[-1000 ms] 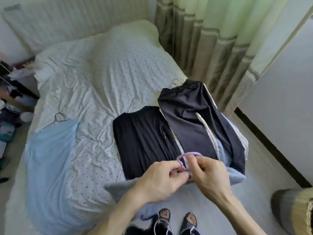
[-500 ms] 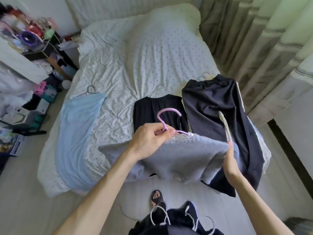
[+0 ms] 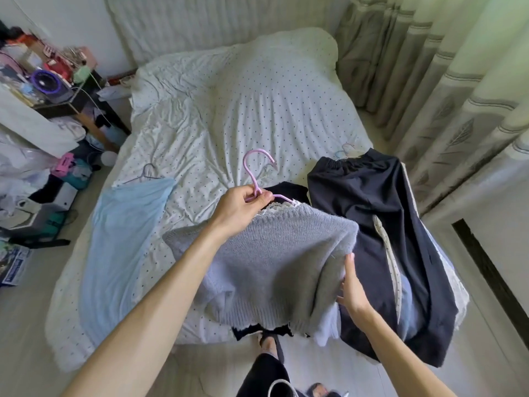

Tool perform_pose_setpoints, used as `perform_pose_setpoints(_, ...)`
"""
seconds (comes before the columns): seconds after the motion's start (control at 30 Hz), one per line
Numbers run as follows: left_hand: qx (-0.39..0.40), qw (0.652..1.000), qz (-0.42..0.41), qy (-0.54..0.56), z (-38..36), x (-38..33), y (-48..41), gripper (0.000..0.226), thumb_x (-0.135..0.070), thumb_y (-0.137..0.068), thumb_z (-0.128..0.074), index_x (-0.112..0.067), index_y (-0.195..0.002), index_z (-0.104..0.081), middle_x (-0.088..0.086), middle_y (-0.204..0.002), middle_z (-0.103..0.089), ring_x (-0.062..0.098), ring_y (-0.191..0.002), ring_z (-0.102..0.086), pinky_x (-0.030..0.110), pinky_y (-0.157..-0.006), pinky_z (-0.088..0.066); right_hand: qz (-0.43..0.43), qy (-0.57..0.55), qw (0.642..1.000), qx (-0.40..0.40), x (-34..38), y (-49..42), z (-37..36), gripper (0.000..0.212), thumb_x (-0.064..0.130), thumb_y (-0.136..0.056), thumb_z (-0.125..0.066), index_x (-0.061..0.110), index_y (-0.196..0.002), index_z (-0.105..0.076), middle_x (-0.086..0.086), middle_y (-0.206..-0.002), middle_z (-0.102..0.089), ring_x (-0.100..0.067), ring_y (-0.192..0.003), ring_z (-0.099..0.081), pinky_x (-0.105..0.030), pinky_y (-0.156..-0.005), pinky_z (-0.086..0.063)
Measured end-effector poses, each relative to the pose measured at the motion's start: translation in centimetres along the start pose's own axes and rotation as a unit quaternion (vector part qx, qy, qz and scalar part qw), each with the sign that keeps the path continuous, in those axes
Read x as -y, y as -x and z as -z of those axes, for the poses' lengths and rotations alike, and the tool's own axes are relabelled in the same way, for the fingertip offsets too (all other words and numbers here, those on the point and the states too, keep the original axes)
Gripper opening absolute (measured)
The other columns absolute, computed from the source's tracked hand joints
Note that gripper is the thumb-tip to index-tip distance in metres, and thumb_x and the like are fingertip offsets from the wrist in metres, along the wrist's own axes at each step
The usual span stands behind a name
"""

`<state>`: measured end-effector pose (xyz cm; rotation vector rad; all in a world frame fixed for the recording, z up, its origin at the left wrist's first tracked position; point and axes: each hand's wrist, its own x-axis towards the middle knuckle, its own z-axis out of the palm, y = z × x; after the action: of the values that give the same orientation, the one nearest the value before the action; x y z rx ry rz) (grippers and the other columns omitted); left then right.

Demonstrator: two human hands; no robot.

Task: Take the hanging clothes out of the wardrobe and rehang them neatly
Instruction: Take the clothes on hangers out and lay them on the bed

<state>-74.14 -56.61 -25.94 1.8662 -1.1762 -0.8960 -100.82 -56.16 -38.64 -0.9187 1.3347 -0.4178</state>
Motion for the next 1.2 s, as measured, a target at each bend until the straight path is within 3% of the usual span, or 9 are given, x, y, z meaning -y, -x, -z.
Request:
perform_pose_setpoints(0.07, 0.022, 0.999, 0.004, -0.045, 0.4, 0.9, -3.5, 0.027, -0.045, -0.093, -0.065, -0.021, -0.102, -0.073, -0.01, -0.1, -0.072, 0.007, -0.096, -0.065, 0.03, -0.087, -0.05, -0.003, 0.037, 0.999, 0.011, 0.8, -2.5, -0.9, 0.099, 0.098, -0.068, -0.034, 0.03, -0.136, -0.057, 0.002, -0.136, -0.06, -0.02, -0.129, -0.053, -0.051, -0.11, -0.042)
perform_pose_setpoints(0.17, 0.085, 0.988, 0.014, -0.131, 0.5, 2.9, -8.9, 0.024, -0.044, -0.098, -0.057, -0.024, -0.106, -0.068, -0.014, -0.092, -0.062, 0.003, -0.083, -0.057, 0.025, -0.07, -0.043, -0.022, 0.1, 0.995, 0.01, 1.6, -6.8, -2.8, 0.057, 0.076, -0.075, -0.063, 0.031, -0.11, -0.071, 0.011, -0.11, -0.073, -0.013, -0.107, -0.066, -0.044, -0.098, -0.053)
perform_pose_setpoints(0.3, 0.119, 0.979, 0.022, -0.163, 0.4, 6.8, -17.3, 0.02, -0.035, -0.101, -0.054, -0.018, -0.109, -0.062, -0.006, -0.09, -0.06, 0.01, -0.083, -0.057, 0.022, -0.064, -0.039, -0.058, 0.151, 0.987, 0.001, 3.0, -12.9, -5.7, 0.023, 0.044, -0.08, -0.074, 0.031, -0.097, -0.068, 0.009, -0.101, -0.073, -0.014, -0.095, -0.068, -0.045, -0.092, -0.056)
perform_pose_setpoints(0.4, 0.124, 0.971, 0.027, -0.202, 0.6, 10.0, -23.9, 0.019, -0.019, -0.104, -0.049, -0.004, -0.115, -0.055, 0.005, -0.093, -0.058, 0.024, -0.086, -0.057, 0.023, -0.063, -0.038, -0.09, 0.164, 0.982, -0.017, 4.6, -17.1, -7.4, 0.023, 0.036, -0.08, -0.076, 0.029, -0.1, -0.067, 0.01, -0.1, -0.072, -0.014, -0.097, -0.067, -0.041, -0.093, -0.054)
perform_pose_setpoints(0.5, 0.121, 0.97, 0.036, -0.207, 0.2, 14.0, -30.6, 0.025, -0.008, -0.102, -0.046, 0.001, -0.125, -0.05, 0.016, -0.124, -0.057, 0.028, -0.112, -0.057, 0.03, -0.09, -0.044, -0.115, 0.184, 0.976, -0.026, 5.8, -21.1, -8.4, 0.025, 0.028, -0.08, -0.075, 0.029, -0.104, -0.067, 0.01, -0.1, -0.073, -0.014, -0.097, -0.068, -0.04, -0.092, -0.055)
perform_pose_setpoints(0.67, 0.078, 0.981, 0.068, -0.167, -2.3, 21.0, -39.8, 0.004, -0.009, -0.098, -0.052, -0.011, -0.097, -0.049, 0.013, -0.103, -0.056, 0.027, -0.089, -0.058, 0.03, -0.07, -0.039, -0.112, 0.254, 0.959, -0.048, 7.1, -27.7, -10.2, 0.04, 0.019, -0.088, -0.055, 0.033, -0.126, -0.055, 0.013, -0.109, -0.064, -0.016, -0.106, -0.059, -0.031, -0.088, -0.044)
perform_pose_setpoints(0.77, 0.116, 0.977, 0.065, -0.164, -4.6, 24.5, -43.7, 0.019, -0.016, -0.098, -0.059, -0.01, -0.115, -0.06, 0.012, -0.11, -0.055, 0.025, -0.091, -0.061, 0.031, -0.077, -0.047, -0.133, 0.274, 0.952, -0.037, 7.0, -31.3, -11.4, 0.043, 0.022, -0.093, -0.05, 0.032, -0.134, -0.047, 0.012, -0.108, -0.058, -0.015, -0.098, -0.053, -0.027, -0.085, -0.039)
perform_pose_setpoints(0.97, 0.108, 0.955, 0.004, -0.276, -8.1, 31.0, -49.1, 0.05, -0.021, -0.102, -0.053, -0.017, -0.149, -0.039, 0.014, -0.113, -0.052, 0.025, -0.092, -0.06, 0.038, -0.081, -0.053, -0.195, 0.312, 0.929, -0.029, 4.5, -37.4, -12.9, 0.039, 0.026, -0.096, -0.047, 0.022, -0.134, -0.041, 0.006, -0.099, -0.057, -0.019, -0.088, -0.054, -0.031, -0.079, -0.042)
perform_pose_setpoints(1.2, 0.065, 0.929, 0.037, -0.362, -11.4, 36.2, -51.1, 0.017, -0.021, -0.095, -0.064, -0.013, -0.11, -0.066, 0.012, -0.097, -0.07, 0.03, -0.083, -0.066, 0.042, -0.068, -0.054, -0.191, 0.386, 0.902, -0.016, 2.8, -41.8, -13.9, 0.025, 0.028, -0.091, -0.045, 0.023, -0.116, -0.044, 0.0, -0.109, -0.06, -0.027, -0.097, -0.06, -0.043, -0.091, -0.05)
